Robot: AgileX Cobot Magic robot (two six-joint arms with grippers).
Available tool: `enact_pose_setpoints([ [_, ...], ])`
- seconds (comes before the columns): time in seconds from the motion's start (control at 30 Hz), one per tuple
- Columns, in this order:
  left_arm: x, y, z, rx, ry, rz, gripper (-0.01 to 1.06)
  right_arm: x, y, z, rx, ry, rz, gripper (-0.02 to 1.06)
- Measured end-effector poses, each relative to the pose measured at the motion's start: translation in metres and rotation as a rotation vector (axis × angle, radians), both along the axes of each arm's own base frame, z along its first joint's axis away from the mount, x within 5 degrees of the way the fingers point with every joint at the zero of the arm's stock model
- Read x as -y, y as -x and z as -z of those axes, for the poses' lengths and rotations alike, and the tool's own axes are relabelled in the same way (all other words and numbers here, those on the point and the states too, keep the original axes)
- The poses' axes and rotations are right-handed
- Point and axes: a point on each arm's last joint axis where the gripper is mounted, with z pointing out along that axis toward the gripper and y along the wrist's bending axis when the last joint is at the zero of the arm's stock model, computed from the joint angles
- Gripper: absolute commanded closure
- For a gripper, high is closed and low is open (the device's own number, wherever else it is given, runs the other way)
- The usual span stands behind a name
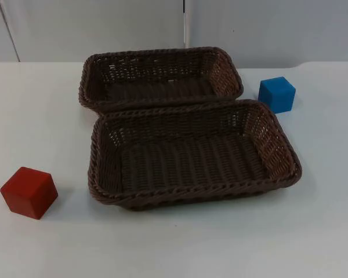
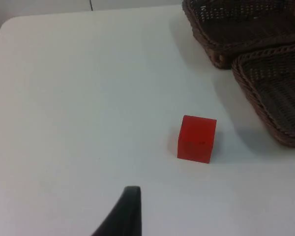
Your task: Pick up one cube with the left hand and place it into the upper basket. Pick up one cube with the right hand and place it into the lower basket.
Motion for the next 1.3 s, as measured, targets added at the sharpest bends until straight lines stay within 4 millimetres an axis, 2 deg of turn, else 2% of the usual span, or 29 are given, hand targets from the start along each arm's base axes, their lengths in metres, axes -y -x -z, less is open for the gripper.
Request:
enact_pose_setpoints([
  [1.3,0.0,0.0,0.0,0.0,0.0,0.0,0.0,0.0,0.0,0.0,0.0,-0.003,0.002,-0.01],
])
